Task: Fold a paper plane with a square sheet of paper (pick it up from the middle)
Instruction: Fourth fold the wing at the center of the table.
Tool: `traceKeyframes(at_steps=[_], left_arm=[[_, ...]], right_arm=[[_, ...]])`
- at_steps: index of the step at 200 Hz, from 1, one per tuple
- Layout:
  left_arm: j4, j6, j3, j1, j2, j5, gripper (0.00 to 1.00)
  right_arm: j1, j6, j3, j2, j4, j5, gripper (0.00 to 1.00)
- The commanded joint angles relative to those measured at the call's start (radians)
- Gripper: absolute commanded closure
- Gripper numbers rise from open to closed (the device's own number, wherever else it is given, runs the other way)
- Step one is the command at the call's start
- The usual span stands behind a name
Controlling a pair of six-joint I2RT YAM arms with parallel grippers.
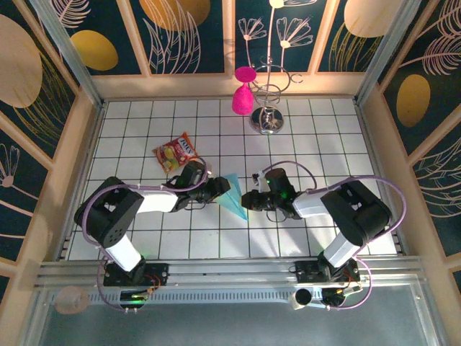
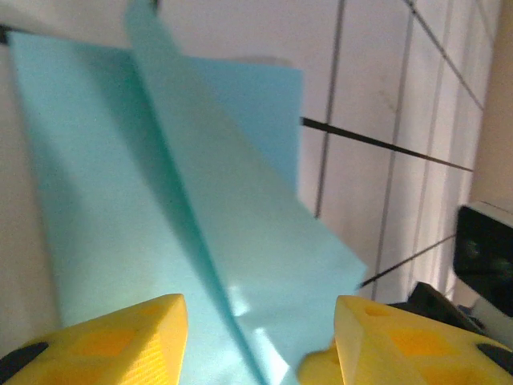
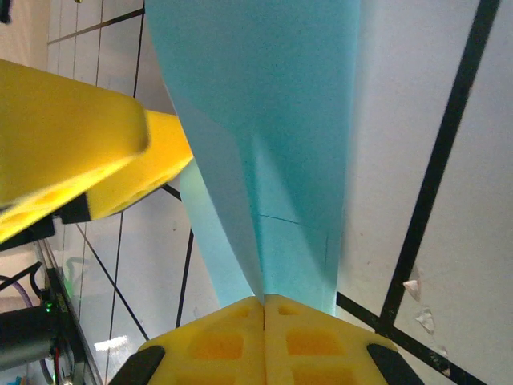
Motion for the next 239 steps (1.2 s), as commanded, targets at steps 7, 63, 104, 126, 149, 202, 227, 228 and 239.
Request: traceKeyframes(at_steps=[7, 63, 104, 126, 149, 202, 227, 228, 239], left_arm=[[-0.08, -0.007, 0.026, -0.005, 0.021, -0.021, 0.49], [-0.132, 0.005, 0.038, -0.005, 0.06, -0.037, 0.49], [-0.222, 0.031, 0.064, -0.005, 0.076, -0.074, 0.49], [-0.224, 0.032, 0.065, -0.005, 0.076, -0.073, 0.49], [-0.224, 0.032, 0.069, -0.005, 0.073, -0.073, 0.49], [-0.229, 0.032, 0.075, -0.006, 0.073, -0.072, 0.49], [-0.229, 0.032, 0.076, -0.005, 0.072, -0.072, 0.49], [-0.229, 0.032, 0.076, -0.005, 0.072, -0.072, 0.49], [-0.229, 0.031, 0.077, -0.005, 0.071, -0.07, 0.49]], right_arm=[[-0.008, 0.033, -0.019, -0.021, 0.053, 0.017, 0.94], [-0.023, 0.084, -0.05, -0.02, 0.106, 0.008, 0.95], [-0.026, 0.092, -0.05, -0.006, 0.101, 0.004, 0.95], [-0.026, 0.101, -0.046, 0.008, 0.093, 0.005, 0.95], [-0.03, 0.11, -0.044, 0.022, 0.09, 0.005, 0.95], [-0.033, 0.115, -0.035, 0.048, 0.067, 0.008, 0.94], [-0.033, 0.114, -0.035, 0.061, 0.067, 0.002, 0.94], [-0.033, 0.113, -0.034, 0.062, 0.067, 0.002, 0.94], [-0.033, 0.112, -0.032, 0.066, 0.063, -0.001, 0.94]])
